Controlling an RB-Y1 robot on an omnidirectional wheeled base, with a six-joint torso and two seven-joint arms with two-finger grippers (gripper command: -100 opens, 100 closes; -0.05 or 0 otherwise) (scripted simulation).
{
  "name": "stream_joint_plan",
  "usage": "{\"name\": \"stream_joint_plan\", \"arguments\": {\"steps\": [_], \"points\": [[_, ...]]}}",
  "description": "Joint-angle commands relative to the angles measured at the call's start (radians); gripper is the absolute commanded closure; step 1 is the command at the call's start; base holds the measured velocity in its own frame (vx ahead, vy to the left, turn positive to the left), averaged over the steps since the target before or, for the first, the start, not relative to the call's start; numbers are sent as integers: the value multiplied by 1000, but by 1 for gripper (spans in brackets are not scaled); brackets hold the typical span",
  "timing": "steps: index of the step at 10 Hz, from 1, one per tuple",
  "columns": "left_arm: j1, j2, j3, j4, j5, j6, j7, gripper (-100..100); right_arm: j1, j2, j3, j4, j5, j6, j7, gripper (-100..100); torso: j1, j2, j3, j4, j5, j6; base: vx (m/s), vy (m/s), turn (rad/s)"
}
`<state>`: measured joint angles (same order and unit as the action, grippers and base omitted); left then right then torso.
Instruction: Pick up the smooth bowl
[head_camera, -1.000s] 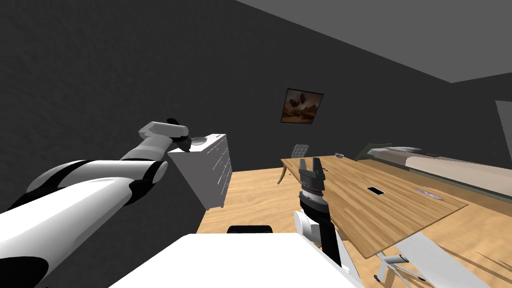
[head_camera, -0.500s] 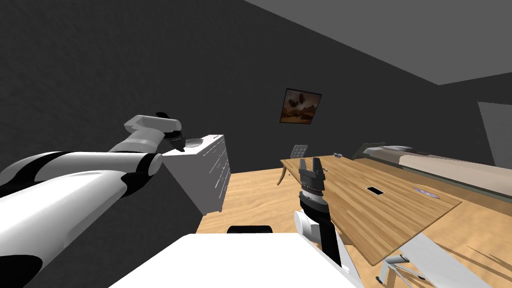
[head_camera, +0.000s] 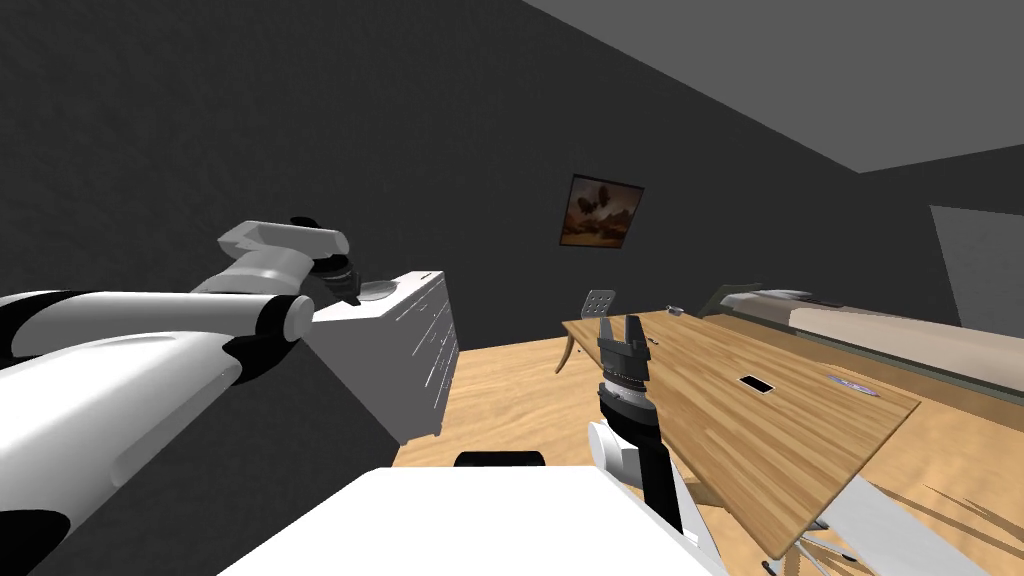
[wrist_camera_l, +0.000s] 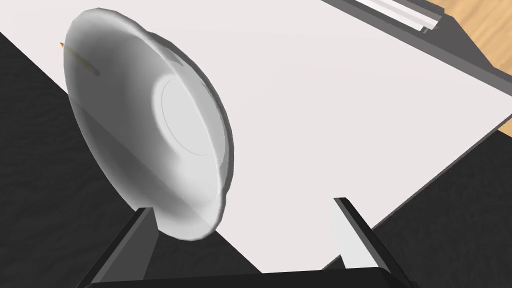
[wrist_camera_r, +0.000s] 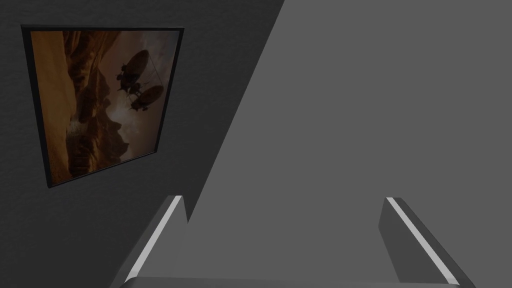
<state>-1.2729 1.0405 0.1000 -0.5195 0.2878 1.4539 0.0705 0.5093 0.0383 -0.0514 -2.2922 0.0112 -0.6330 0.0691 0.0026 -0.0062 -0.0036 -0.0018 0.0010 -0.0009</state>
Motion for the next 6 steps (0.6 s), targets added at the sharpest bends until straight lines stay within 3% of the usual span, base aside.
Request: {"name": "stream_joint_plan", "arguments": {"steps": [1,3,4,5,6], "points": [[-16,3,-1,28,-4,5,-1,-100,0,0,0,0,0,0,0,0,0,0,0,0,0,0,59,29,-21],[-53,17,3,92,-11,35,-5,-100,0,0,0,0,0,0,0,0,1,0,0,0,0,0,104,59,-64],[-65,15,-4,110,-15,12,-10,-100,0,0,0,0,0,0,0,0,1,-1,-1,0,0,0,53,23,-5],[-68,16,-4,114,-15,13,-11,0,0,0,0,0,0,0,0,0,0,1,0,0,0,0,9,4,0],[-18,66,-24,88,35,9,21,-100,0,0,0,0,0,0,0,0,-2,4,2,1,0,0,-33,23,-353]]}}
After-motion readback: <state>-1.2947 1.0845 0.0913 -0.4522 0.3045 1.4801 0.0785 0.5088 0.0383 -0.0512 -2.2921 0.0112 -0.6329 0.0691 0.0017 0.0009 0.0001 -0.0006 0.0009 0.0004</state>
